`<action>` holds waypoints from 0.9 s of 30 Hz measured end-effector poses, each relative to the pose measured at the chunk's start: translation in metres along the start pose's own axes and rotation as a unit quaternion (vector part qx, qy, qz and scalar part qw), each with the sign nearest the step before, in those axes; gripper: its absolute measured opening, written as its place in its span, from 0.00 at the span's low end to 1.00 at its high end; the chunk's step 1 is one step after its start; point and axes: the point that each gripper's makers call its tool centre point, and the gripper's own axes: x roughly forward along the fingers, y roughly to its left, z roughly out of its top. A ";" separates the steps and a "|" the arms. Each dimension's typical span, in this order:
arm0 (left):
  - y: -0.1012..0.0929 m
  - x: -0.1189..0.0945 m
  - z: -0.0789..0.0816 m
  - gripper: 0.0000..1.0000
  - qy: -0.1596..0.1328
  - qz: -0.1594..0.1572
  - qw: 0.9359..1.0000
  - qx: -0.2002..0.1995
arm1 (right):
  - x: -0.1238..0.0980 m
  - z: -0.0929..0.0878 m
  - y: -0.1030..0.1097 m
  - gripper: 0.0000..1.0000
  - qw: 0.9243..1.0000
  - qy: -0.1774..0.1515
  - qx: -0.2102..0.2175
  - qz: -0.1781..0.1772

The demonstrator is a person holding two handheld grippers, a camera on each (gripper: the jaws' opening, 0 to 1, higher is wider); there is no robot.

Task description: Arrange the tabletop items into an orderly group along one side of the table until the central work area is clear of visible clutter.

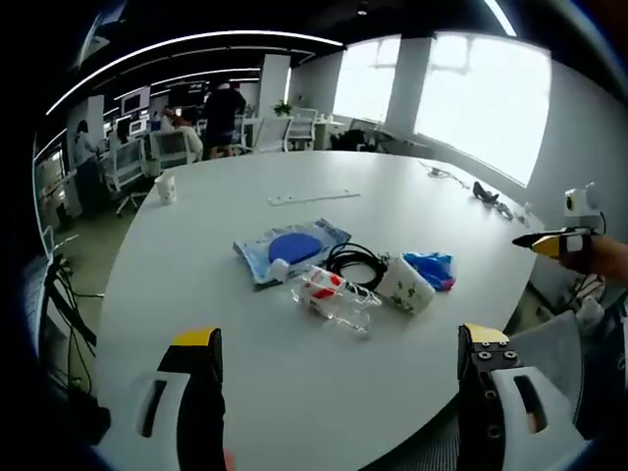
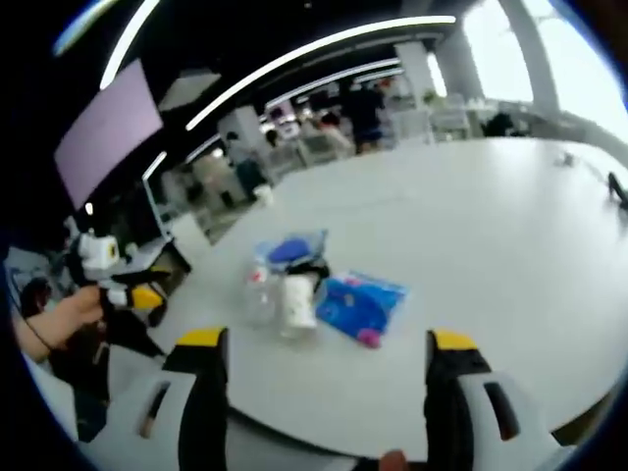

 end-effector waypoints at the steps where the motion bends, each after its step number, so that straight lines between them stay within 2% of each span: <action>1: 0.000 0.000 0.000 1.00 0.000 0.000 1.000 0.000 | 0.000 0.000 0.000 0.79 1.000 0.000 -0.001 0.000; 8: 0.000 0.000 -0.001 1.00 0.005 0.002 1.000 0.000 | -0.001 0.002 0.000 0.79 1.000 -0.003 -0.001 0.000; 18: 0.002 0.000 -0.001 1.00 0.003 0.006 1.000 -0.006 | -0.006 -0.005 -0.006 0.79 1.000 0.001 0.009 -0.004; 27: 0.003 -0.002 -0.003 1.00 0.008 0.011 1.000 -0.001 | -0.007 -0.001 -0.005 0.79 1.000 -0.005 0.008 -0.002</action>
